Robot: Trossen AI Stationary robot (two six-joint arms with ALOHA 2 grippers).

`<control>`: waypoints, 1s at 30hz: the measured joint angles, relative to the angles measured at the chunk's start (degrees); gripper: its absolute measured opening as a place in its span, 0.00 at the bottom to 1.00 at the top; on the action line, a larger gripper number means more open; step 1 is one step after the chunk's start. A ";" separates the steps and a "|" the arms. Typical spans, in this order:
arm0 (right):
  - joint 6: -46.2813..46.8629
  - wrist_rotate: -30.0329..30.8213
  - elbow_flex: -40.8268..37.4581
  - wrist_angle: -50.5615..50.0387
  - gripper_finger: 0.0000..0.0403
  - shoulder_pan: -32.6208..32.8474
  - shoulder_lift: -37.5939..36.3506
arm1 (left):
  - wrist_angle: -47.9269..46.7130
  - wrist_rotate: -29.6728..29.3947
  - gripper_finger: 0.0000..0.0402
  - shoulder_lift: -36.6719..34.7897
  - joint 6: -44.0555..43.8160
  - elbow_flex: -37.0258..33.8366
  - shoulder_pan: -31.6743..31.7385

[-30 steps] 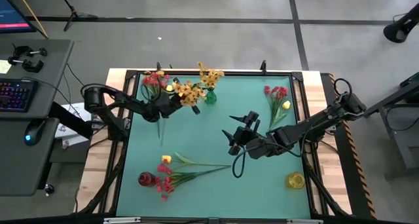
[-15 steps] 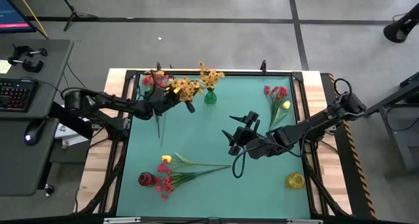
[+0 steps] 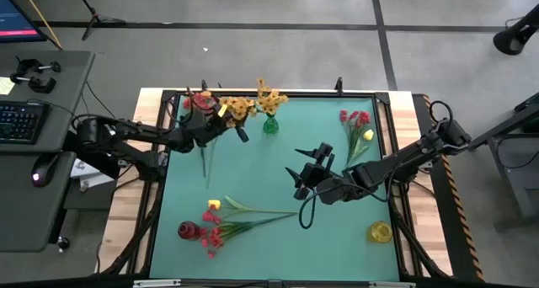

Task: Sort flowers into vase by color
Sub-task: Put the bottom yellow flower into the green vase

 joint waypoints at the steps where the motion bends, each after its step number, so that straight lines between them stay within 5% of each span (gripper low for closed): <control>1: 0.00 0.02 0.00 0.00 0.71 0.00 0.00 | -0.56 -0.05 0.15 0.00 0.01 0.51 0.00; 5: 0.00 0.02 0.00 0.00 0.71 0.00 0.00 | -4.18 -0.59 0.02 0.00 0.03 3.60 -0.02; 15: 0.10 -0.95 0.00 0.00 0.71 0.00 0.00 | -15.08 -2.01 0.01 0.00 3.17 11.50 0.05; 30: 1.27 -1.84 0.00 -0.02 0.71 0.00 0.00 | -20.34 3.56 0.00 1.78 0.98 11.82 3.08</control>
